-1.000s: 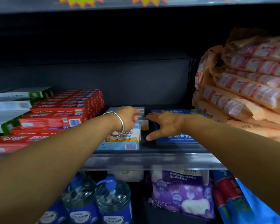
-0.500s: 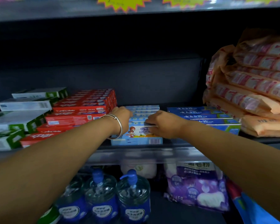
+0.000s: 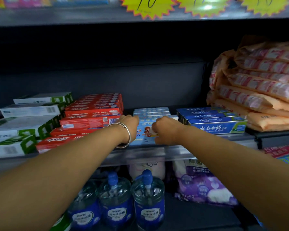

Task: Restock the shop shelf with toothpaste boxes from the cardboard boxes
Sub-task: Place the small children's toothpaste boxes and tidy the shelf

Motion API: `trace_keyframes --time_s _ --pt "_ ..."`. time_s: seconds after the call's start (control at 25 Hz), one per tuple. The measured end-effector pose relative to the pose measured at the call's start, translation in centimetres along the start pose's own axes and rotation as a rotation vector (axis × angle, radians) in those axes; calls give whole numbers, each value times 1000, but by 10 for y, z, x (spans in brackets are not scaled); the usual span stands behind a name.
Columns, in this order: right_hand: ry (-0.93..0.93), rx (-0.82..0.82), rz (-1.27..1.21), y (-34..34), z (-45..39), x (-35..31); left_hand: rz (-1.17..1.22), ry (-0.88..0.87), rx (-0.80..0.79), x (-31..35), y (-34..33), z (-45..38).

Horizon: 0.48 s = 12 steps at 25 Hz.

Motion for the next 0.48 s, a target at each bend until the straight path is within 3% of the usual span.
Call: trace_keyframes --time_s 0.16,0.48 --pt "-31 -42 59 -1 0 -4 45 71 5 -10 -5 17" --pt "21 152 156 15 5 -17 123 151 32 -33 -9 30"
Point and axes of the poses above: each hand's wrist, its own z-axis away from the middle knuckle, its own y-axis out of the back of the hand, x = y × z, the point moved 8 cm from there along -z, towards the middle knuckle, and after that the axes turned 9 degrees about -z, right-handed, at the moved point
